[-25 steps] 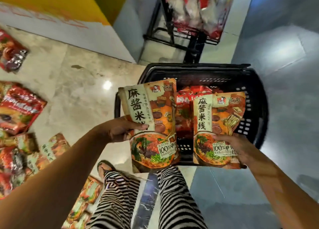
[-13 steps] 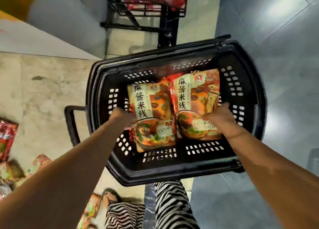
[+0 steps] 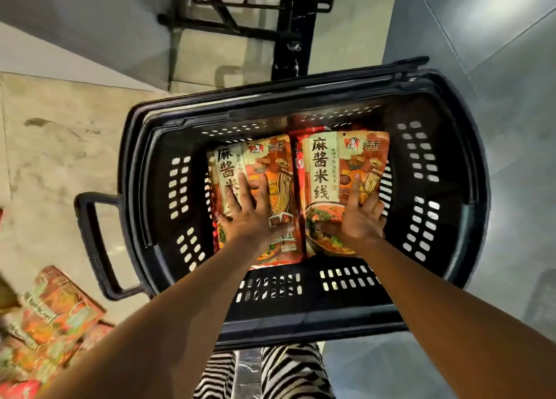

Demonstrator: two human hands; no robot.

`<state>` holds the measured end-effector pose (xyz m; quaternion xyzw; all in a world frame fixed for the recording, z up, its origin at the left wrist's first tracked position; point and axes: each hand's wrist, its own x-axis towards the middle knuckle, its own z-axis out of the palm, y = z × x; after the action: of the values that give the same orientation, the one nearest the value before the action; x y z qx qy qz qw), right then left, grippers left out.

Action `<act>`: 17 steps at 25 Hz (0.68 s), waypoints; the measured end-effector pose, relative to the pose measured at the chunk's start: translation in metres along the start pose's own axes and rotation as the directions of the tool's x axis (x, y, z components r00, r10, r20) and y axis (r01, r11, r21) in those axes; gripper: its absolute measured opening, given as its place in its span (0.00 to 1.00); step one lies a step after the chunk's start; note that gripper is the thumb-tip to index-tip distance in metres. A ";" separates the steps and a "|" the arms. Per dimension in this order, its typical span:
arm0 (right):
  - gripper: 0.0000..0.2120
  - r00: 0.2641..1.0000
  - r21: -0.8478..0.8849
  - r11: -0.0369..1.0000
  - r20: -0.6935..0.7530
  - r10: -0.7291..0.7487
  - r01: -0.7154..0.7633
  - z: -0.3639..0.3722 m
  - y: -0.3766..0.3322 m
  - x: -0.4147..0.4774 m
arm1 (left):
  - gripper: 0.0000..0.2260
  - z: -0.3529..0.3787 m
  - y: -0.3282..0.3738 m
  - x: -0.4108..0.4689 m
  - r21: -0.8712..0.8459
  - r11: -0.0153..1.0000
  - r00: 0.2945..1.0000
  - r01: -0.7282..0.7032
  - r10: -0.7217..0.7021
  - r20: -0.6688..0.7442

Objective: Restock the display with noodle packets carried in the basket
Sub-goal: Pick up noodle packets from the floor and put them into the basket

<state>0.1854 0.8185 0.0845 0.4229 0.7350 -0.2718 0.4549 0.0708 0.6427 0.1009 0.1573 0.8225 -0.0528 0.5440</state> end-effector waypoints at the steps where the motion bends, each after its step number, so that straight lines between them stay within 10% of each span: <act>1: 0.66 1.000 -0.010 1.000 0.004 0.003 -0.003 0.003 0.000 0.004 | 0.54 0.004 0.002 0.003 0.023 1.000 1.000 0.013 -0.013 -0.002; 17: 0.62 0.999 -0.139 0.990 -0.035 0.035 -0.039 -0.001 -0.016 -0.004 | 0.48 -0.007 -0.009 -0.006 0.058 0.997 0.997 -0.054 0.051 0.058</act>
<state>0.1725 0.8098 0.0889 0.4079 0.7516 -0.2043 0.4763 0.0638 0.6349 0.1082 0.1935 0.8005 -0.0673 0.5632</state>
